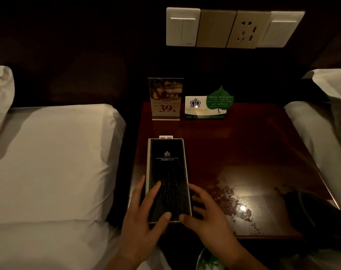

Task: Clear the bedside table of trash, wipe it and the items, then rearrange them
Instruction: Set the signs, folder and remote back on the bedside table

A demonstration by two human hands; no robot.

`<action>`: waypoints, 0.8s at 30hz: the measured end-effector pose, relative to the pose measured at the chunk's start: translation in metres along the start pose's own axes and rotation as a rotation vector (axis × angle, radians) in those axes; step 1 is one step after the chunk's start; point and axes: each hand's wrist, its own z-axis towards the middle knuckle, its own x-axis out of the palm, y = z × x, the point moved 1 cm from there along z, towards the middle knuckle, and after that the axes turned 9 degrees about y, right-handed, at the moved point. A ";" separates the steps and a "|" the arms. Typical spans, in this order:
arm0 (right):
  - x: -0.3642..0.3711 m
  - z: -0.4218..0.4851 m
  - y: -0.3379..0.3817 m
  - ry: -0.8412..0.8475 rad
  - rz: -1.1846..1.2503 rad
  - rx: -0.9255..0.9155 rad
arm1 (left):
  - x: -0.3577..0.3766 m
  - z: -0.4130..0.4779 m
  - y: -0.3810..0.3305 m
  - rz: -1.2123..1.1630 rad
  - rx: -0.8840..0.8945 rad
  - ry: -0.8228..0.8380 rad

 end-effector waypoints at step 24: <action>-0.170 0.186 0.080 -0.436 0.007 0.042 | -0.004 0.009 -0.017 0.119 -0.039 -0.031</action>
